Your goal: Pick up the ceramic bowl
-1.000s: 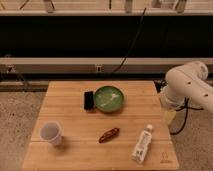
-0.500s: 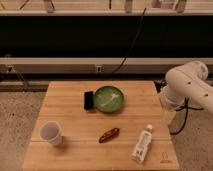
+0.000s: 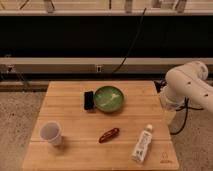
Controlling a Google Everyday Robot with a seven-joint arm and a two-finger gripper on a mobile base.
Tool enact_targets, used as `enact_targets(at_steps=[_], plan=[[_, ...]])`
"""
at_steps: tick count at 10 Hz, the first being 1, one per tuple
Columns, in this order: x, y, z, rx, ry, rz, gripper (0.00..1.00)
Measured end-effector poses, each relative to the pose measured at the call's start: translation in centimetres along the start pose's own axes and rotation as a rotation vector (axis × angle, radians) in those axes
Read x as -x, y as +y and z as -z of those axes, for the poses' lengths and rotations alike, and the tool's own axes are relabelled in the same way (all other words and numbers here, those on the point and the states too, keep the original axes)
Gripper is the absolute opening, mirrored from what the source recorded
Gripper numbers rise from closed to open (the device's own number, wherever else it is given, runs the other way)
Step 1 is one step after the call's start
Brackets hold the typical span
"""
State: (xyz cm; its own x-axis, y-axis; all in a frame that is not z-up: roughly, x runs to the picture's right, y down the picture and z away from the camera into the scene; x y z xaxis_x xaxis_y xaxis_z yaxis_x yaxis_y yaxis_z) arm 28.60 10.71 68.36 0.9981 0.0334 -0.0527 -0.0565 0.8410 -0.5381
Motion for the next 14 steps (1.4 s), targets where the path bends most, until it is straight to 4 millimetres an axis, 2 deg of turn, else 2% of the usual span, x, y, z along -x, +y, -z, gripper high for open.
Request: enact_targets(at_steps=[3, 4, 7, 9, 12, 14], plan=[[0.0, 0.0, 0.0, -0.001, 0.002, 0.002, 0.8], [0.6, -0.5, -0.1, -0.013, 0.013, 0.024, 0.8], [4.5, -1.8, -0.2, -0.034, 0.026, 0.086, 0.8], [5.2, -2.4, -0.3, -0.045, 0.037, 0.123, 0.8], [7.8, -3.2, -0.6, -0.058, 0.048, 0.193, 0.8], [8.7, -3.8, -0.9, -0.074, 0.057, 0.245, 0.8]])
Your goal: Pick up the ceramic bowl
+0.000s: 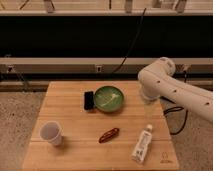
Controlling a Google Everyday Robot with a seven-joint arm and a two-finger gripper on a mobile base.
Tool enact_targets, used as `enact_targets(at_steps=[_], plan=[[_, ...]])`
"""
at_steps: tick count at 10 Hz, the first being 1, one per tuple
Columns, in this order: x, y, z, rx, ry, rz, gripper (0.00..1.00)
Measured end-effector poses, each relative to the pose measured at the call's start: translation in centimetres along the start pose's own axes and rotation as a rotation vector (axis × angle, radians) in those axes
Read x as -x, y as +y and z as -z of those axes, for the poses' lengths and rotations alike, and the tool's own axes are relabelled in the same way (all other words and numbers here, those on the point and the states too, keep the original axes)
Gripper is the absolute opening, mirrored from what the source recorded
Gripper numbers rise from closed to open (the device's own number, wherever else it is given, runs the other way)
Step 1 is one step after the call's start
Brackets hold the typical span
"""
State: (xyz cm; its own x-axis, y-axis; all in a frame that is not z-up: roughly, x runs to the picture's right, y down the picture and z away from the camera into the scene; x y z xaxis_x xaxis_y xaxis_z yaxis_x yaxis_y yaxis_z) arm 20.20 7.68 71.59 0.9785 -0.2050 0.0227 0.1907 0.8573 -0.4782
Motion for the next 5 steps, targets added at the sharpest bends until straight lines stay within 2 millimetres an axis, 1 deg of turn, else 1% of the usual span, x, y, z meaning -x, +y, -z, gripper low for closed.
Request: enact_targets(at_steps=[2, 3, 4, 5], plan=[[0.6, -0.4, -0.3, -0.007, 0.001, 0.034, 0.8], [1.2, -0.7, -0.5, -0.013, 0.005, 0.059, 0.8], [2.4, -1.2, -0.7, -0.016, 0.0, 0.086, 0.8], [3.0, -1.4, -0.9, -0.021, 0.0, 0.107, 0.8]])
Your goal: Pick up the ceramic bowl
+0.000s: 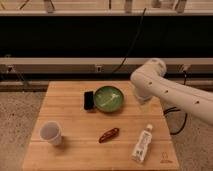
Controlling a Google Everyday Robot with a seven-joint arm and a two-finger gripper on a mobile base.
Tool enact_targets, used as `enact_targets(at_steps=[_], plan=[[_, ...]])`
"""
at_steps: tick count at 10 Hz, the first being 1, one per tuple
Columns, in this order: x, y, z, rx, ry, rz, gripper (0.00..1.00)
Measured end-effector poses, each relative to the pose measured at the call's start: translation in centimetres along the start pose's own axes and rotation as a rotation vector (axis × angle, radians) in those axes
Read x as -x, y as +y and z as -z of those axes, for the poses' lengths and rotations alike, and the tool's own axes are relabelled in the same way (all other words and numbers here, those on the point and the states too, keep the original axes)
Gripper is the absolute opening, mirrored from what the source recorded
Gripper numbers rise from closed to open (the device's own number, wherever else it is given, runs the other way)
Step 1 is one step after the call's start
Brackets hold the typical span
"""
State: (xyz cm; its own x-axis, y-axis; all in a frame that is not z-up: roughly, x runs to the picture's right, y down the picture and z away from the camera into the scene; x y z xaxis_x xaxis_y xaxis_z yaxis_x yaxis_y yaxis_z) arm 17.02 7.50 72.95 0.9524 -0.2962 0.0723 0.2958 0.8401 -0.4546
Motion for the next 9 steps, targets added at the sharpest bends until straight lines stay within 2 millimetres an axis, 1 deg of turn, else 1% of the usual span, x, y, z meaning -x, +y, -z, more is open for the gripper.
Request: enact_targets(at_steps=[2, 7, 9], plan=[[0.4, -0.1, -0.3, -0.002, 0.003, 0.03, 0.8], [3.1, -1.0, -1.7, -0.006, 0.0, 0.111, 0.8], [3.2, -1.1, -2.3, -0.001, -0.003, 0.135, 0.8]])
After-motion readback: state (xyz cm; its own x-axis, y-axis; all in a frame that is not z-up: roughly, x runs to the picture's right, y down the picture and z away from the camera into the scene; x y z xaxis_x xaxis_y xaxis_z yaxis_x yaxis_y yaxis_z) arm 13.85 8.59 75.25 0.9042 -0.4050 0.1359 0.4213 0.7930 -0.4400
